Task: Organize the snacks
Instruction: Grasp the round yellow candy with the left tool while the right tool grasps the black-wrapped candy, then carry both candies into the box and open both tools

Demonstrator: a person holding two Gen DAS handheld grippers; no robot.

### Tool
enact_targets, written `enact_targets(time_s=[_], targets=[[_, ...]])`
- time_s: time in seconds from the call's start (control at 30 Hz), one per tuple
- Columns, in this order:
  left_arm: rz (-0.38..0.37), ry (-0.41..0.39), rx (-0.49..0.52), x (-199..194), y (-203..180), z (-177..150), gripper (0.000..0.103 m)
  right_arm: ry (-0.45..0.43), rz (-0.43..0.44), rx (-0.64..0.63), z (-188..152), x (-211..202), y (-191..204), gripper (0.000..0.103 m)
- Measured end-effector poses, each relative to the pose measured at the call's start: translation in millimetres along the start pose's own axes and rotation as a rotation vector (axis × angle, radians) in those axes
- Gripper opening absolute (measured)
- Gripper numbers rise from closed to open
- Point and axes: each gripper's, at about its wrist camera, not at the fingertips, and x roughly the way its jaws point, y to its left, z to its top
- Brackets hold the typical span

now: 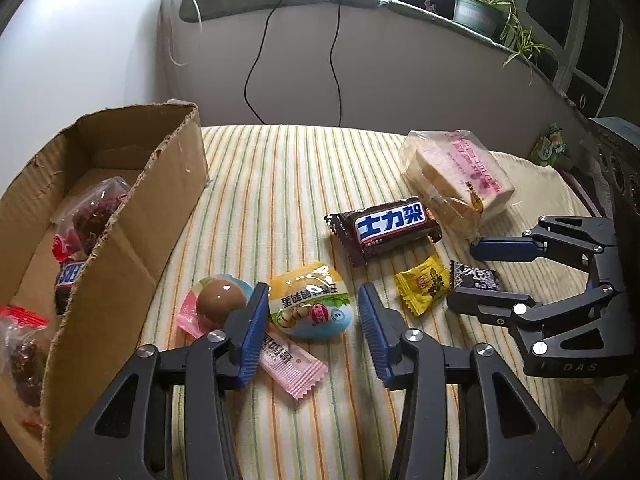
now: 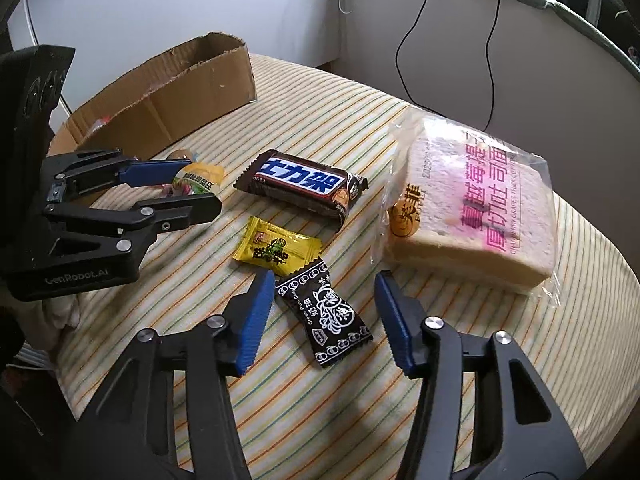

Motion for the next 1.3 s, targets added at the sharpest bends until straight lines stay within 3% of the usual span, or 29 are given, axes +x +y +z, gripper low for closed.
enact_targets(time_s=[0.23, 0.33, 0.63, 1.3], targets=[[0.013, 0.006, 0.016, 1.0, -2.5, -0.3, 0.037, 0.007, -0.042, -0.043, -4.9, -1.6, 7.5, 0.041], [0.017, 0.004, 0.020, 2.1, -4.6, 0.9, 0.036, 0.011, -0.054, -0.061, -6.8, -3.9, 10.4, 0.030], [0.014, -0.021, 0.021, -7.9, -8.1, 0.3, 0.036, -0.013, -0.066, -0.038, -8.7, -14.3, 8.4, 0.029], [0.024, -0.147, 0.011, -73.7, -0.5, -5.6, 0.036, -0.100, -0.090, -0.033, -5.4, -60.9, 23.2, 0.029]])
